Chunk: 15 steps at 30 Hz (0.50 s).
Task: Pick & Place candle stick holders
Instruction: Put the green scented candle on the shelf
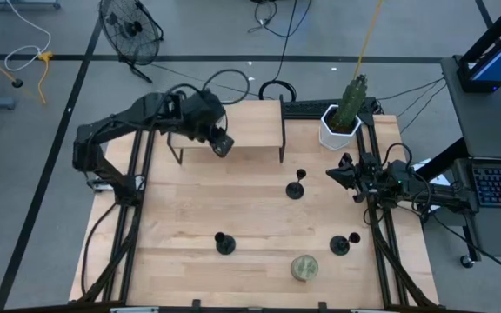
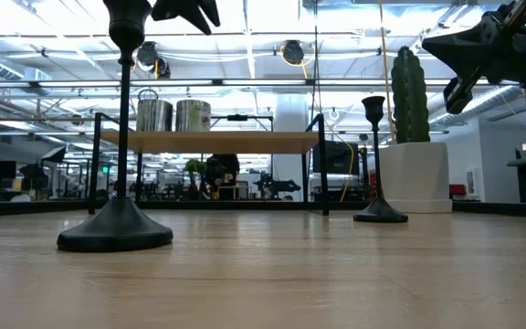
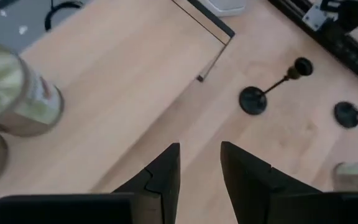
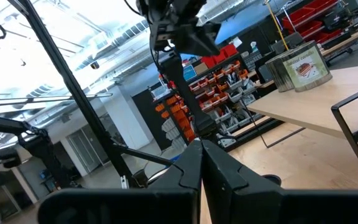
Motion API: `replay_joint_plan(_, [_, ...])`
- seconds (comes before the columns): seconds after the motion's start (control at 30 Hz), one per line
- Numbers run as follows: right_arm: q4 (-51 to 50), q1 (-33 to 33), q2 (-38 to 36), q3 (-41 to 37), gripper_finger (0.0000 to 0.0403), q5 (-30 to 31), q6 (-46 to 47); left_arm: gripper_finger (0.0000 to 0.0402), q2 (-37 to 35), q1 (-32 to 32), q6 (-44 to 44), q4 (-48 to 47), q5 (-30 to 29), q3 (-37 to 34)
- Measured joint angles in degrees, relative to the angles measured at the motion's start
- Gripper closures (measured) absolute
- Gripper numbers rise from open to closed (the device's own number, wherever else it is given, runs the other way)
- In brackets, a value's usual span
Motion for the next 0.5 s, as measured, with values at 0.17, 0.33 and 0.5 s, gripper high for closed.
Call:
replay_joint_plan(0.17, [0.01, 0.0, 0.01, 0.0, 0.0401, 0.02, -0.01, 0.0282, 0.03, -4.8, 0.08, -0.4, -0.04, 0.0])
replay_joint_plan(0.33, [2.16, 0.0, 0.01, 0.02, 0.0401, 0.0, 0.01, 0.0282, 0.04, -10.27, 2.09, -0.41, -0.27, 0.0])
replay_joint_plan(0.5, [9.04, 0.0, -0.01, 0.31, 0.0401, 0.02, -0.09, 0.0282, -0.17, -13.57, 3.17, -1.0, -4.13, 0.0])
